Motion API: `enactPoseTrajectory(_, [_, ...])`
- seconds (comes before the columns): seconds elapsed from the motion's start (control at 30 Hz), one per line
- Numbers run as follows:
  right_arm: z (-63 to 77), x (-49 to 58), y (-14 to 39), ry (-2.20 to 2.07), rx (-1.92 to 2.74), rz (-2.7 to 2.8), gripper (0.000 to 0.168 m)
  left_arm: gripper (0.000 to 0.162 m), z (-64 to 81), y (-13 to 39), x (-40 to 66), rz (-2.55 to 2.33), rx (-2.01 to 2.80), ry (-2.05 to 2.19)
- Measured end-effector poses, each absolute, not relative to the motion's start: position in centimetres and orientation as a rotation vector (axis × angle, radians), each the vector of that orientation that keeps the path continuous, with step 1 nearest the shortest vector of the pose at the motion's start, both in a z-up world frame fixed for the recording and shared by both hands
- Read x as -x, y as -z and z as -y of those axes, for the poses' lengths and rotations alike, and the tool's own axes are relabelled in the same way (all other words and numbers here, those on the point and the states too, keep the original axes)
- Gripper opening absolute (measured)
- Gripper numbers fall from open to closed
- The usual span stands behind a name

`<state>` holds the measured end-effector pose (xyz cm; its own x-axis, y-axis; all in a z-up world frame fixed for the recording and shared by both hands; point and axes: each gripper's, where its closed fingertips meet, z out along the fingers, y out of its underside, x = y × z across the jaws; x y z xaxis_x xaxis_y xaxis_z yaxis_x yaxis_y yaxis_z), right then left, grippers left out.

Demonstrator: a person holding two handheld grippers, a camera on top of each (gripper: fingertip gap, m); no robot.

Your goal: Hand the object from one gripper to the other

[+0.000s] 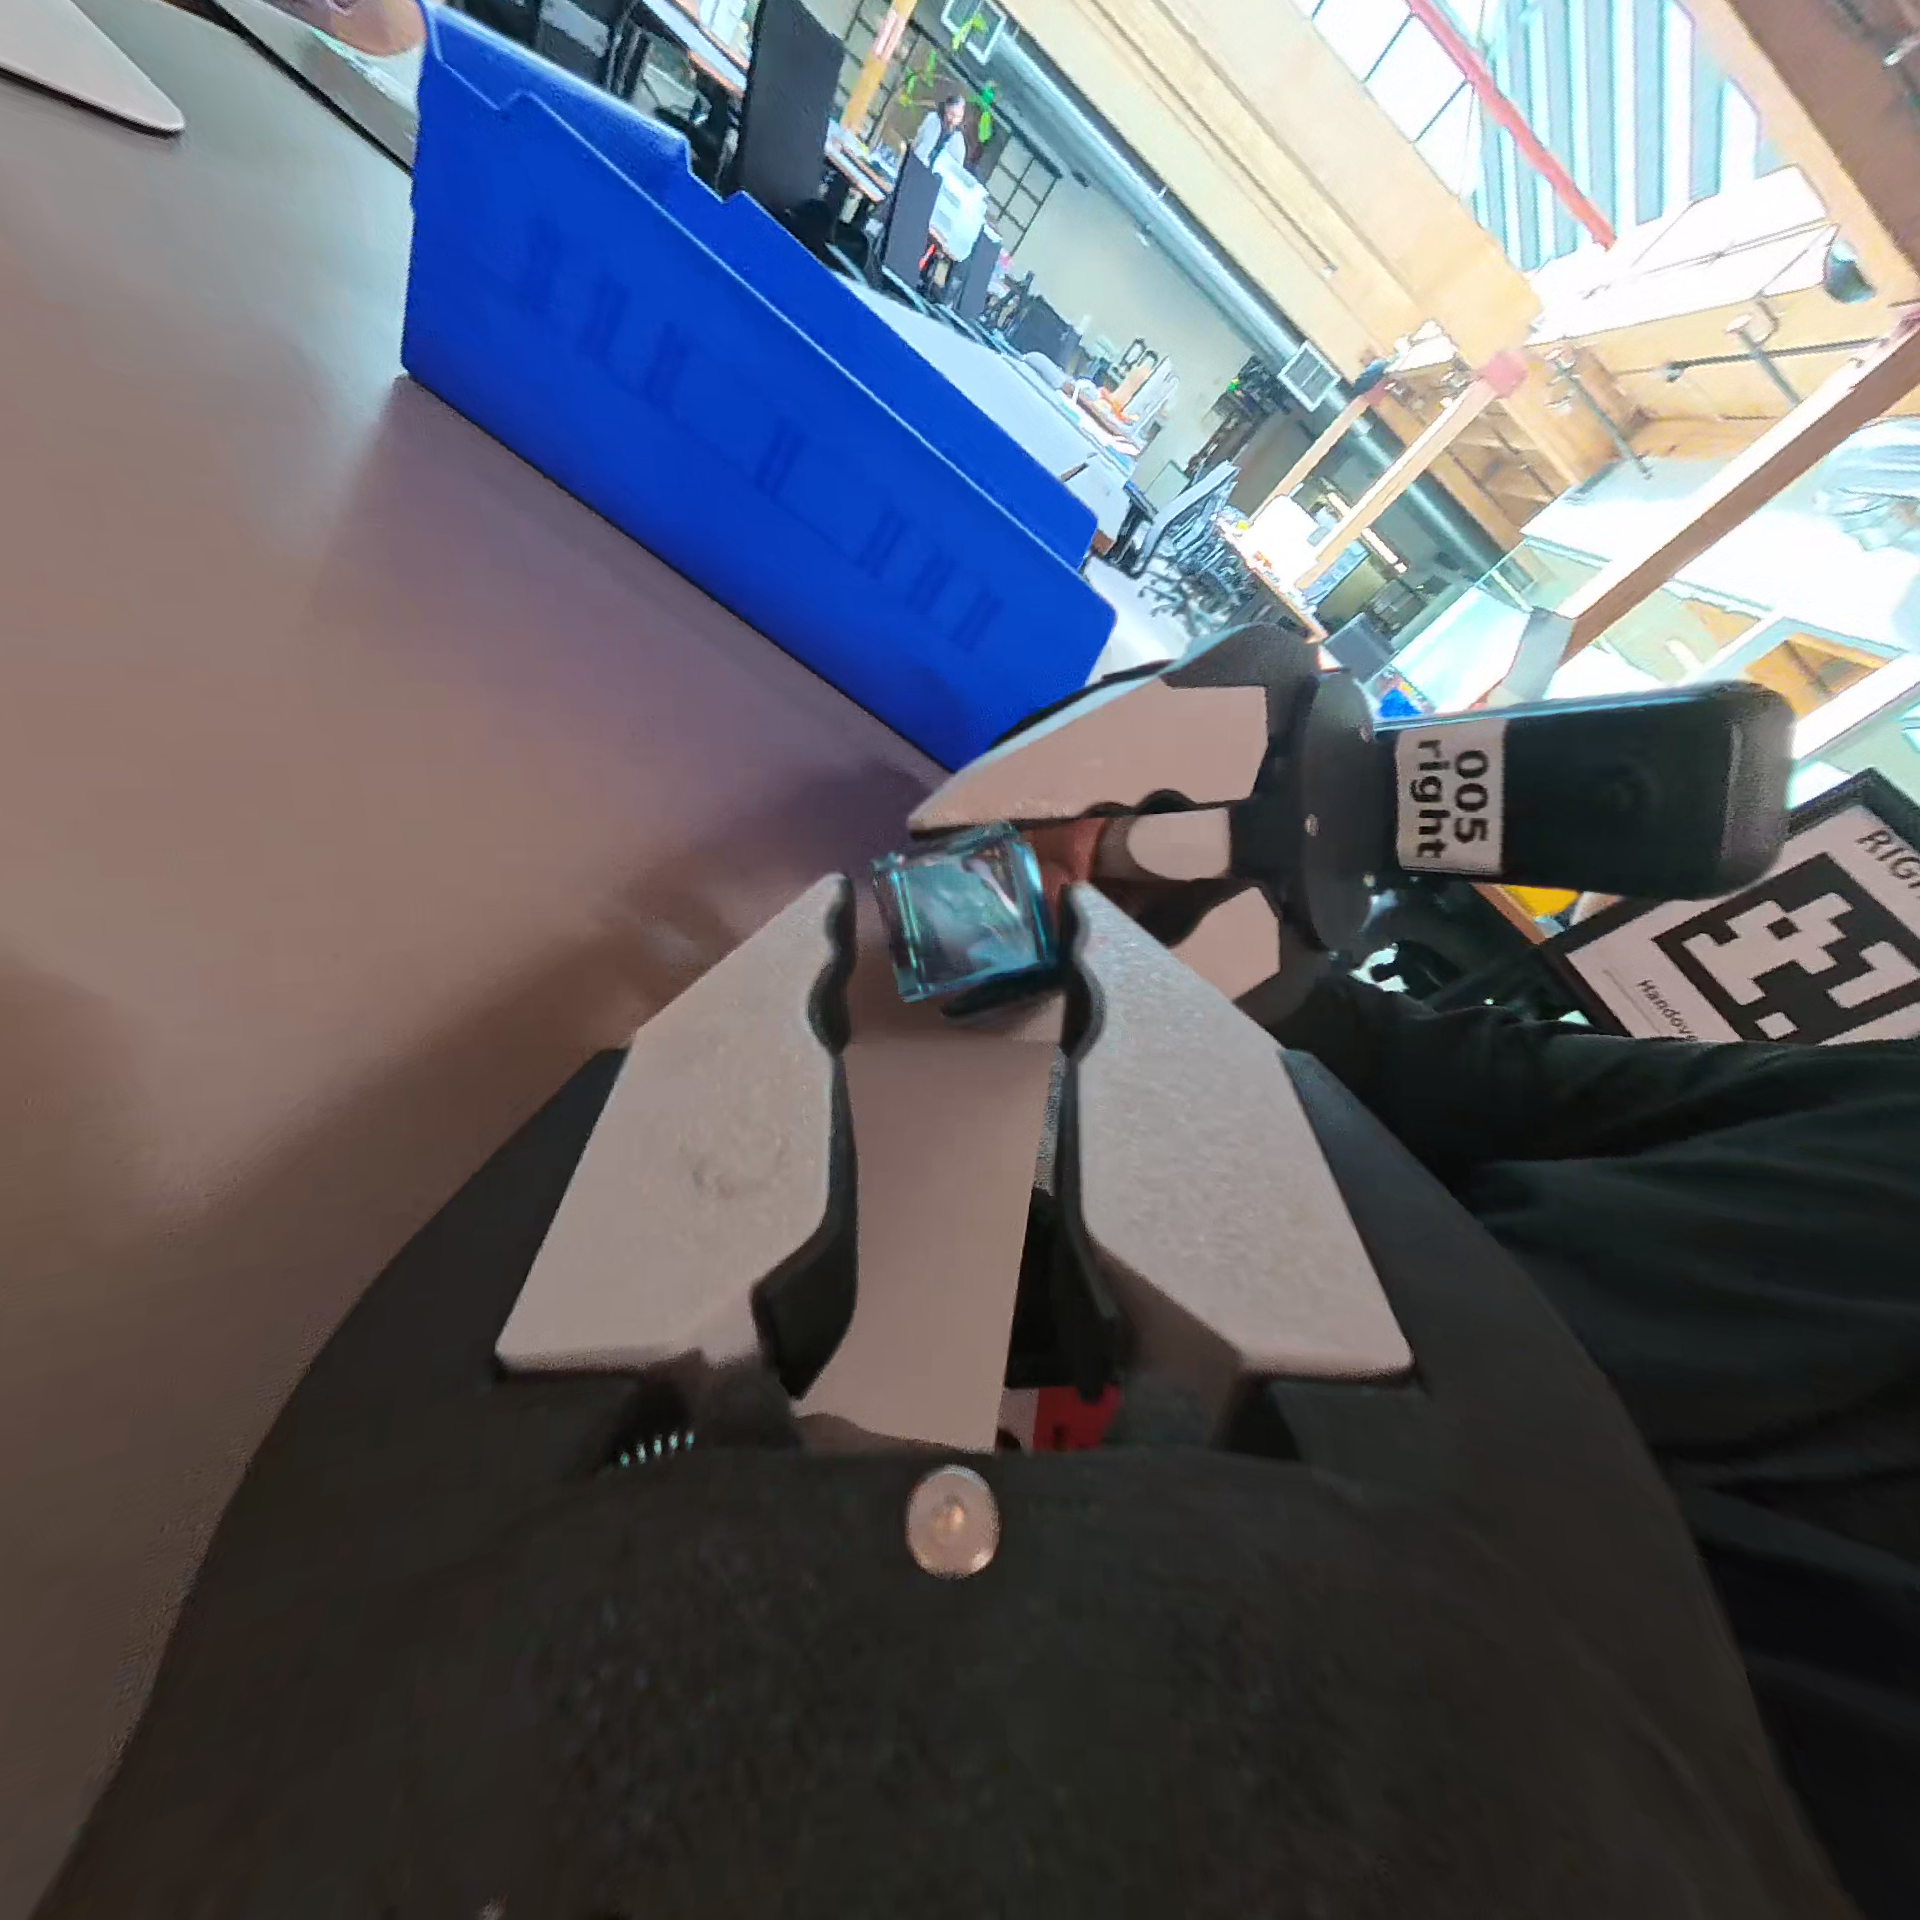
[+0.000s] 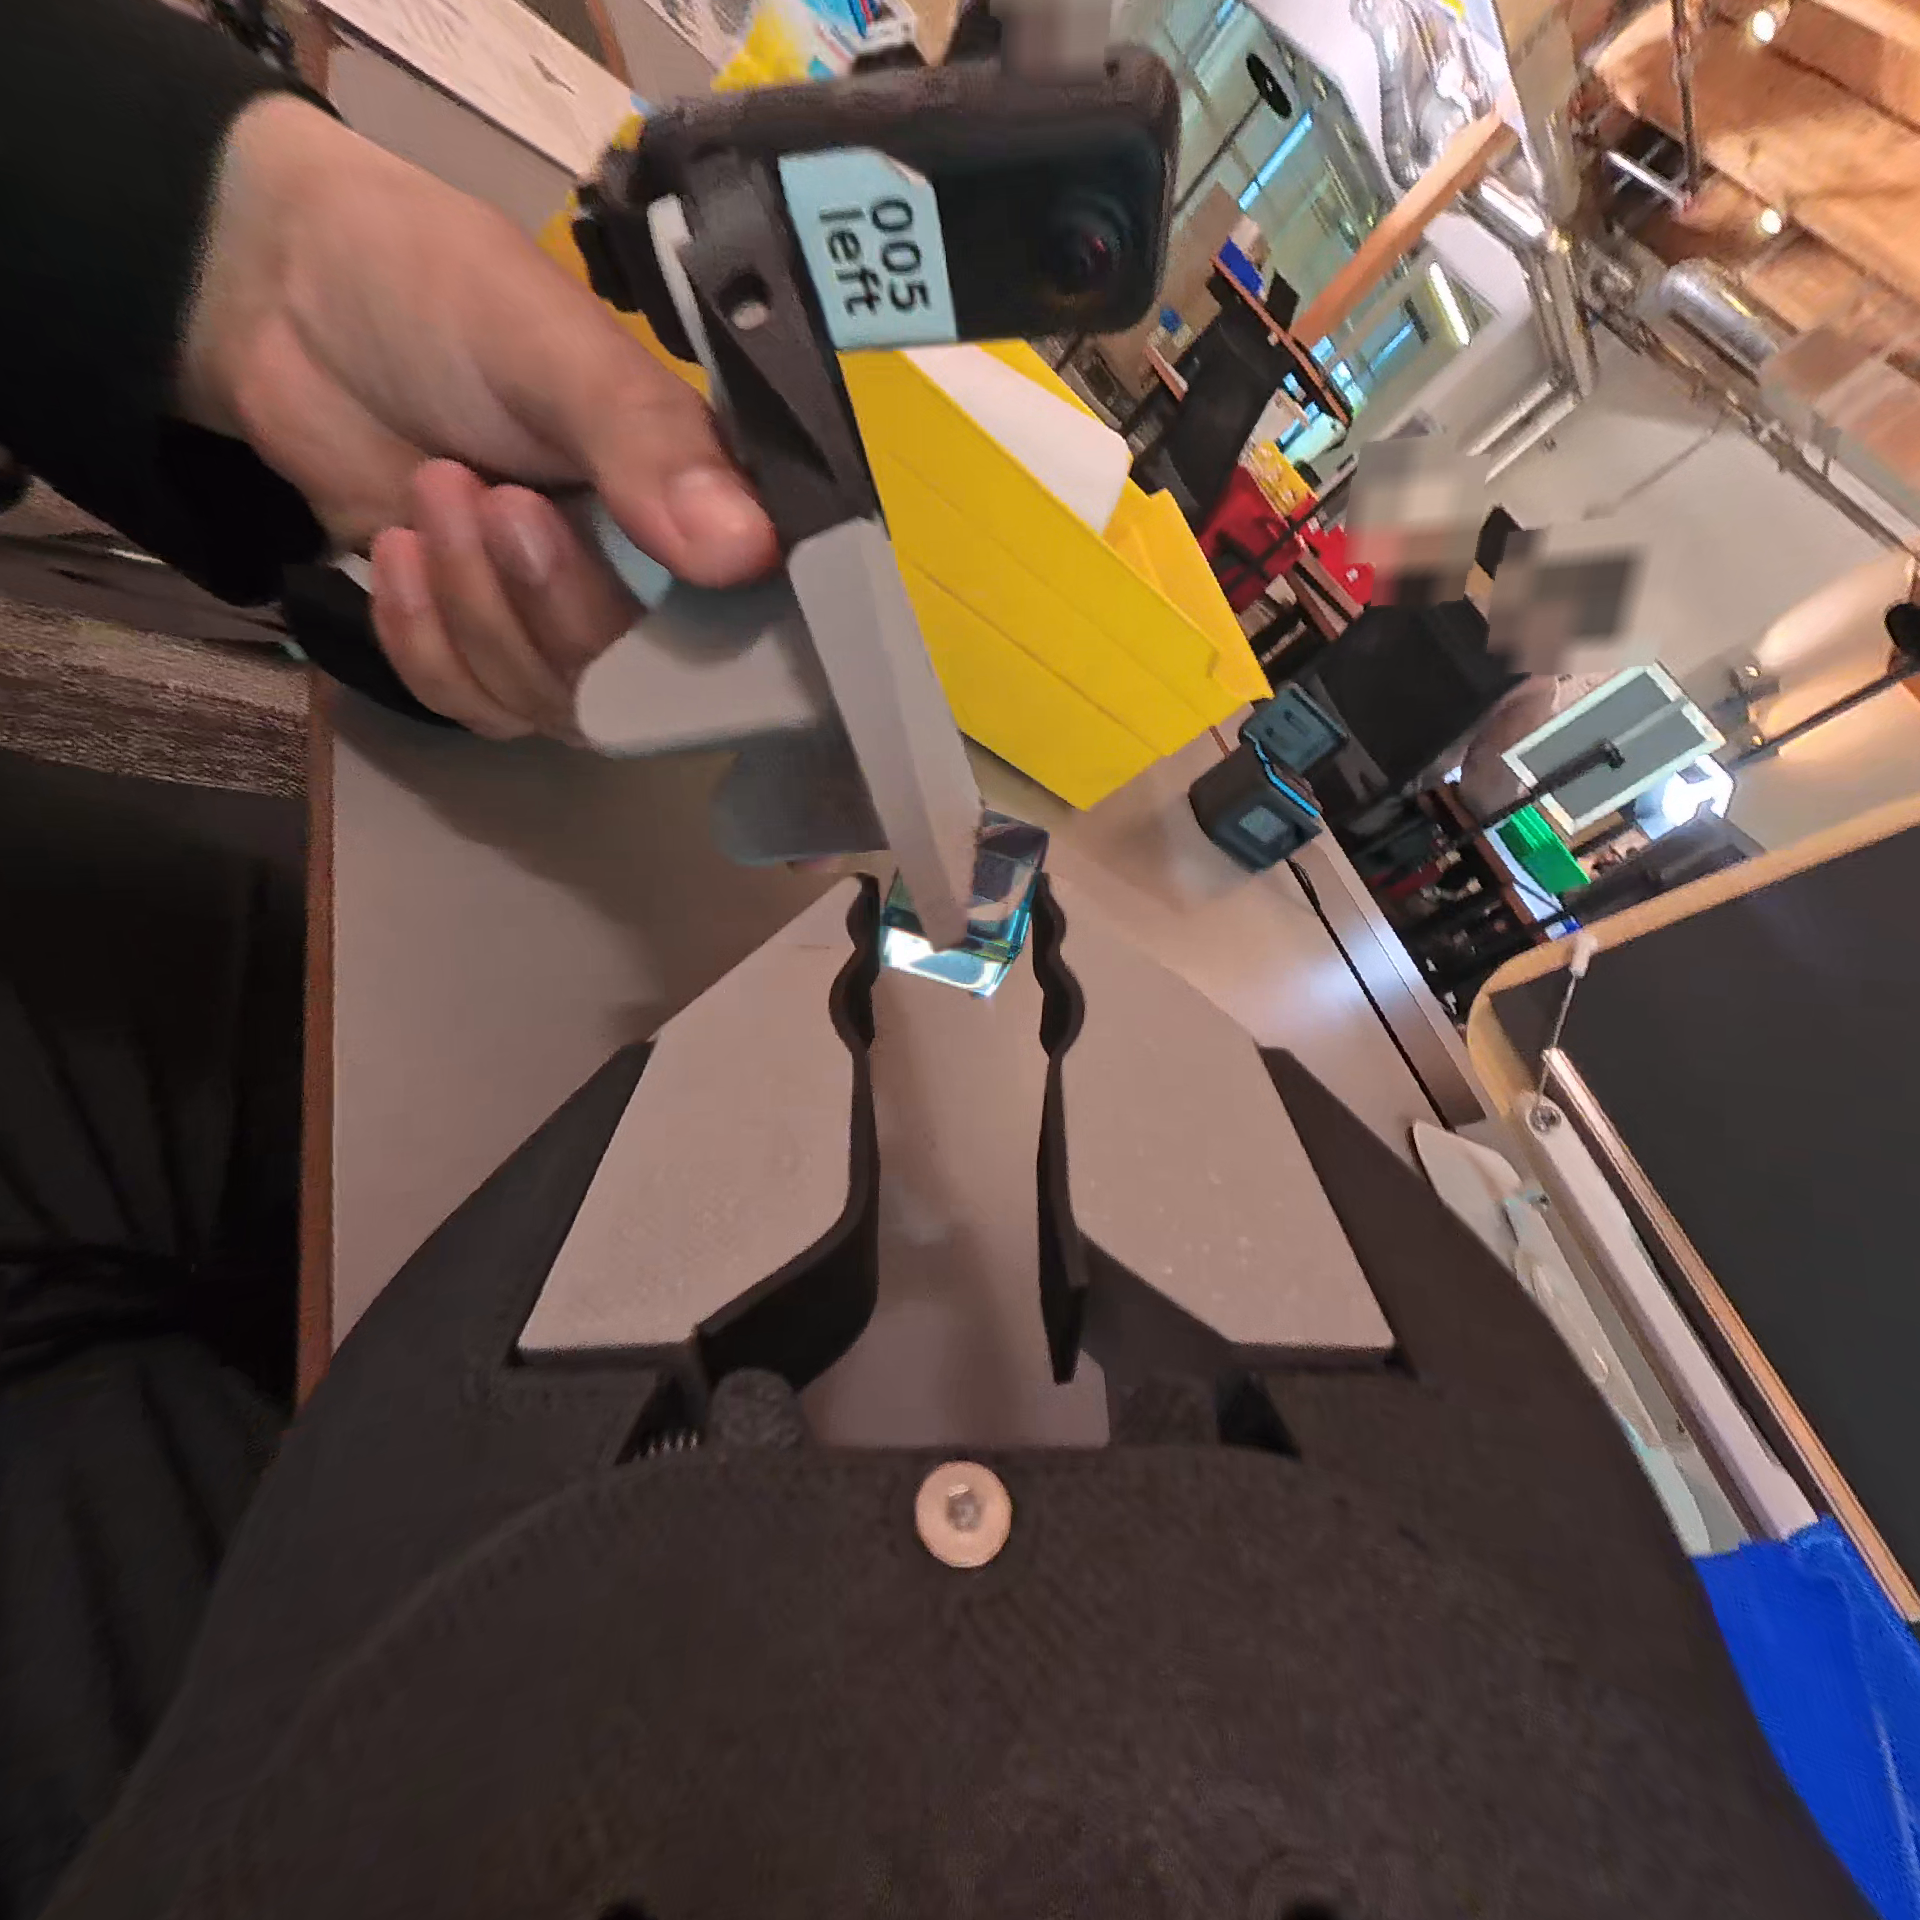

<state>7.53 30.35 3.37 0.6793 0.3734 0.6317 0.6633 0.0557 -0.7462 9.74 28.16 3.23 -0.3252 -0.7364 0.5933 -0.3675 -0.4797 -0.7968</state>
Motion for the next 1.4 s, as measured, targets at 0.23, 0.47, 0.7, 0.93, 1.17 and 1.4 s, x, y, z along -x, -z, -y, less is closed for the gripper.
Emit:
enactPoseTrajectory(0.23, [-30.3, -6.8, -2.7, 0.179, 1.577, 0.885, 0.027, 0.029, -28.2, -3.1, -9.3, -1.490, 1.558, 1.855])
enactPoseTrajectory(0.47, [-29.8, -7.5, -3.3, -0.261, 1.649, 0.732, 0.036, 0.028, -29.5, -6.7, -8.5, -1.422, 0.912, 1.311])
enactPoseTrajectory(0.7, [-29.0, -6.9, -3.9, -0.648, 1.660, 0.649, 0.049, 0.028, -29.4, -5.7, -9.2, -1.387, 0.510, 0.473])
enactPoseTrajectory(0.93, [-28.9, -6.7, -4.0, -0.708, 1.659, 0.627, 0.046, 0.028, -29.5, -4.7, -9.8, -1.366, 0.343, 0.079])
enactPoseTrajectory(1.17, [-29.8, -7.3, -3.5, -0.659, 1.708, 0.581, 0.024, 0.028, -28.9, -3.3, -10.4, -1.417, 0.320, 0.031])
enactPoseTrajectory(1.4, [-29.7, -7.2, -3.3, -0.695, 1.719, 0.591, 0.024, 0.028, -29.3, -4.2, -10.1, -1.366, 0.310, 0.010])
